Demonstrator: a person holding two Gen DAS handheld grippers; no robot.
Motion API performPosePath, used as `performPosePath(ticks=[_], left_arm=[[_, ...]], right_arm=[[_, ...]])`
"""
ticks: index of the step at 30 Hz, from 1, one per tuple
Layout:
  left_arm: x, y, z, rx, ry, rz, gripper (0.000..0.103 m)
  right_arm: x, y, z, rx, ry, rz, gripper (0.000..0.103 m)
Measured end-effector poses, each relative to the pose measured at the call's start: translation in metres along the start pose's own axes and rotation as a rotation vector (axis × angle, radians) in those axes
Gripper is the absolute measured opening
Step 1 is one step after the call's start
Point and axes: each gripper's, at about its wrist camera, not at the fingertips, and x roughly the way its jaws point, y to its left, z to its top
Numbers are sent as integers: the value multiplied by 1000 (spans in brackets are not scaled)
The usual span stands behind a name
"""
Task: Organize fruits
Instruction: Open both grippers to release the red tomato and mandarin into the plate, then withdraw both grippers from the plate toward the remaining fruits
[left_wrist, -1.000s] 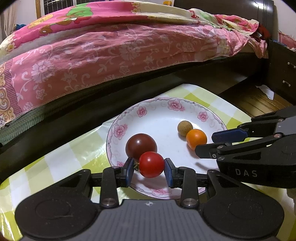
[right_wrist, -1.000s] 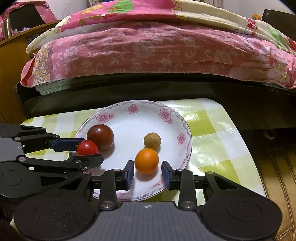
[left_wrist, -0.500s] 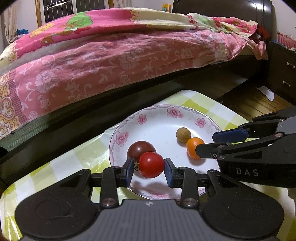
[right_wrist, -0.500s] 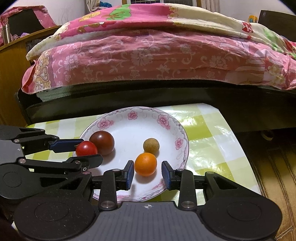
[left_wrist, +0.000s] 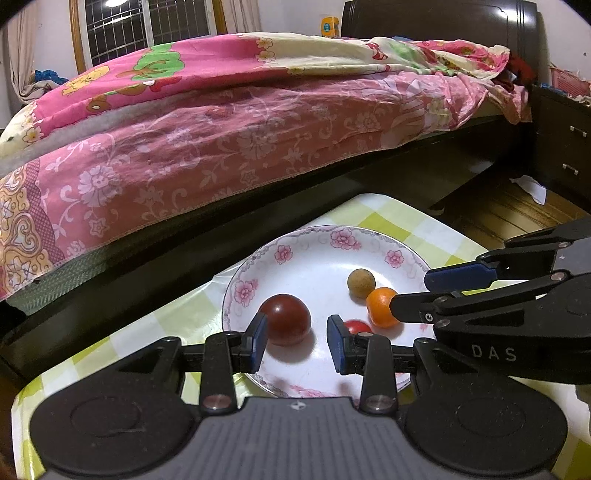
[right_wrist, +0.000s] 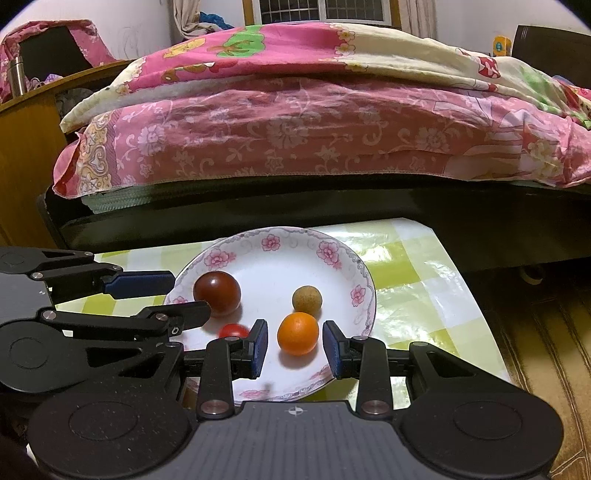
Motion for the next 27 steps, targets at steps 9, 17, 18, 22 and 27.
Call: performPosePath(ticks=[9, 17, 18, 22, 27], left_arm=[[-3, -2, -2, 2, 0, -2, 42], [-9, -3, -4, -4, 1, -4, 42], [-10, -3, -5, -5, 0, -5, 42], [-17, -6, -7, -9, -2, -9, 42], [-23, -8, -11, -12, -1, -12, 42]], right_arm=[[-2, -1, -1, 9, 3, -3, 29], [-7, 2, -4, 6, 10, -3, 29], [-6, 2, -4, 6, 10, -3, 29], [-13, 4, -7, 7, 11, -5, 30], [-19, 7, -11, 12, 12, -5, 30]])
